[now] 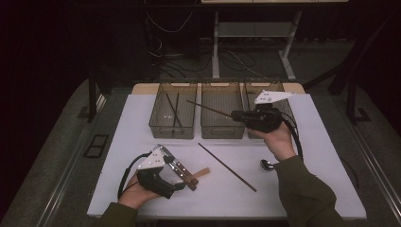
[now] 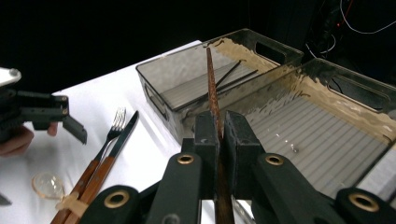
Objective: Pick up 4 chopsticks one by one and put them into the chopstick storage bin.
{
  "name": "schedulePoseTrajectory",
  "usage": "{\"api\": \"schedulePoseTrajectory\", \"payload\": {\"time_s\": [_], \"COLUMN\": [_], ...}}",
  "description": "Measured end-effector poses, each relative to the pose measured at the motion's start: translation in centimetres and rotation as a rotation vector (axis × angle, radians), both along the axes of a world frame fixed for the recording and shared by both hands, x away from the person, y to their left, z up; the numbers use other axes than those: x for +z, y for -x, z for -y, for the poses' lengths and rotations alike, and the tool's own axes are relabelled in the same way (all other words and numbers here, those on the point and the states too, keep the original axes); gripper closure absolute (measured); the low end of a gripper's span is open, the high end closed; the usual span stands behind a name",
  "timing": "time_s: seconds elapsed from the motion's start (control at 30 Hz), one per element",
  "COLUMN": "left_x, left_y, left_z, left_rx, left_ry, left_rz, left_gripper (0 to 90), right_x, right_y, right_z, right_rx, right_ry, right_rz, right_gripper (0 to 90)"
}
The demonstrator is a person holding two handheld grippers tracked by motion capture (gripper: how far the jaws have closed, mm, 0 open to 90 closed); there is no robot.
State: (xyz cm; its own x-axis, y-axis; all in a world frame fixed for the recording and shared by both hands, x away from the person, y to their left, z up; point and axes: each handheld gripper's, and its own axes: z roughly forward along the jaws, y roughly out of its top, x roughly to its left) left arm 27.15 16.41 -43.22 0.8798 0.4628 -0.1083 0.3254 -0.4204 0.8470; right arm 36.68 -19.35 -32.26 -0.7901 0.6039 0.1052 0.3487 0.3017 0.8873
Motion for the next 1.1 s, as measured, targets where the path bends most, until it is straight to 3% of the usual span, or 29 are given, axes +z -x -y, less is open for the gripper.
{"api": "schedulePoseTrajectory", "payload": {"time_s": [0.43, 0.67, 1.1], "left_x": [0.0, 0.0, 0.1], "left_y": [0.1, 0.1, 0.0], "left_z": [0.1, 0.0, 0.0], "left_rx": [0.013, 0.004, -0.005], "left_ry": [0.024, 0.015, 0.016], "left_rz": [-0.008, 0.001, 0.002], "left_gripper": [0.0, 0.0, 0.0], "right_x": [0.7, 0.8, -0.3], "right_y": [-2.6, -4.0, -7.2], "right_z": [-3.2, -4.9, -7.8], "right_rx": [-0.013, -0.032, -0.089], "right_ry": [0.002, 0.013, 0.021], "right_rz": [-0.02, -0.022, -0.043], "right_gripper": [84.2, 84.2, 84.2]}}
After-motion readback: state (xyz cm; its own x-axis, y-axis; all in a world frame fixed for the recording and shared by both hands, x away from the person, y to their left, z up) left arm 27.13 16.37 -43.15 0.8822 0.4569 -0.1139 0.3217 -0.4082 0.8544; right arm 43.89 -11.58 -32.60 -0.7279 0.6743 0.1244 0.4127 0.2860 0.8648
